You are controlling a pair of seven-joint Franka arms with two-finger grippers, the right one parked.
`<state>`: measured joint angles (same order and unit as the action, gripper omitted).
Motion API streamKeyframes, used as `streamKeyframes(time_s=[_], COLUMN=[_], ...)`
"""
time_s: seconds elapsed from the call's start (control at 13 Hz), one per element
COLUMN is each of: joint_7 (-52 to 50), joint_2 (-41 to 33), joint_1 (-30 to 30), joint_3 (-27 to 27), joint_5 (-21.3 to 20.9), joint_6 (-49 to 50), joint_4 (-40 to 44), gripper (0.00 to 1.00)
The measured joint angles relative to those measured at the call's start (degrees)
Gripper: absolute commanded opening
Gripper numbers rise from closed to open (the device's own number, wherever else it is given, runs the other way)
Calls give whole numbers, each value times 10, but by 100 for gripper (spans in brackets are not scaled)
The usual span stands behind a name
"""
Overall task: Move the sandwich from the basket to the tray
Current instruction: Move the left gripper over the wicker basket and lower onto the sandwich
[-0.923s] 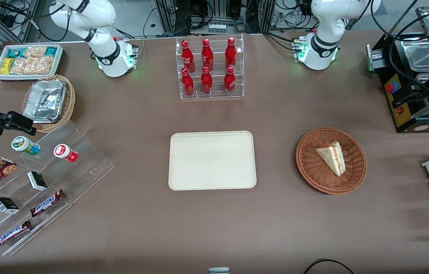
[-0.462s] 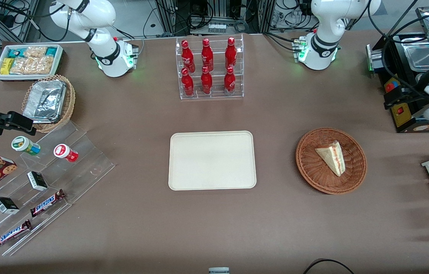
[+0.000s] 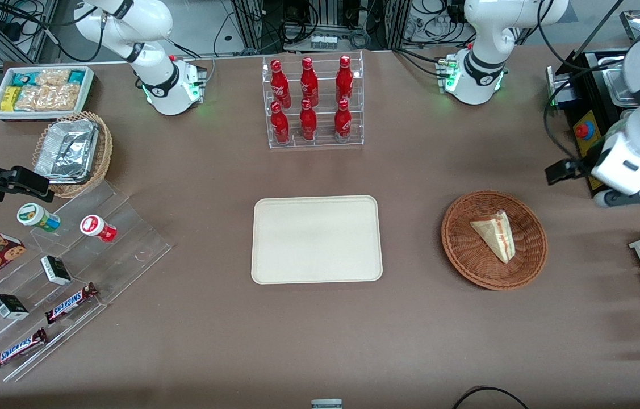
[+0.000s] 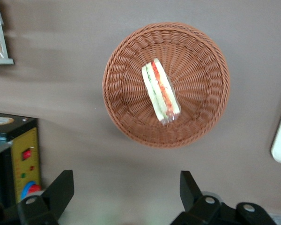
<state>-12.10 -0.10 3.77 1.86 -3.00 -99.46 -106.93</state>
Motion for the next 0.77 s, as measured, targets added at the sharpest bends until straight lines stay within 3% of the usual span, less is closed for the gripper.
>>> streamKeyframes(time_s=[0.77], joint_7=[-151], joint_2=[16], joint_1=[14], joint_3=[-20], joint_5=[1], joint_6=[-277], joint_4=[-194], gripper=[100])
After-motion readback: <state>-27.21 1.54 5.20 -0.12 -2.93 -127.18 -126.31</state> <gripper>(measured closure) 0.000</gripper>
